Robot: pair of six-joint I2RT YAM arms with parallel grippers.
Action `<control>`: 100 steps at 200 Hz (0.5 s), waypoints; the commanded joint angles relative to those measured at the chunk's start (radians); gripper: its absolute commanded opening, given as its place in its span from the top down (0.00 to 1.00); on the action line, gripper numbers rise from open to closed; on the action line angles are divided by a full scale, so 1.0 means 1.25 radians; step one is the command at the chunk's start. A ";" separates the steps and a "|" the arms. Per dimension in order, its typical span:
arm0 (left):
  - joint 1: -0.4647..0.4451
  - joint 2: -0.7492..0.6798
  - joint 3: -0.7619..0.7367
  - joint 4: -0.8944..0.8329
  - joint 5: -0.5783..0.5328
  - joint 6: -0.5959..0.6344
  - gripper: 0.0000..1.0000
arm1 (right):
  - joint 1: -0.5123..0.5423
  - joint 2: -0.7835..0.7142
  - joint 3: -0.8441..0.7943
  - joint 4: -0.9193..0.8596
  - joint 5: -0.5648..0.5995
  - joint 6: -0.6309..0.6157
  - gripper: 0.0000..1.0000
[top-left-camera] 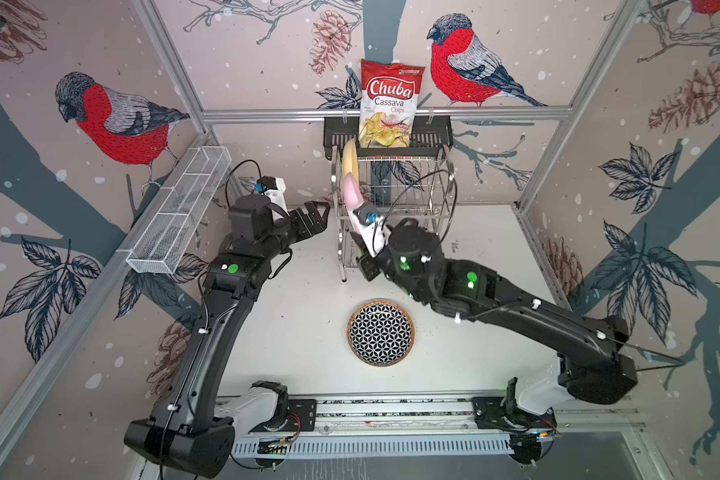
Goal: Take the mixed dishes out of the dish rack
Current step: 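Lift the pink plate out of the rack toward the robot with the right gripper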
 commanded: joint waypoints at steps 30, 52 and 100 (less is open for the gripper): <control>0.019 -0.022 0.061 -0.110 0.029 0.028 0.03 | 0.147 -0.017 -0.203 0.145 0.307 -0.222 1.00; 0.021 -0.029 0.063 -0.121 0.085 0.029 0.03 | 0.184 0.024 -0.238 0.148 0.405 -0.283 1.00; 0.021 -0.030 -0.005 -0.162 0.222 0.046 0.03 | 0.209 0.096 -0.240 0.124 0.441 -0.322 1.00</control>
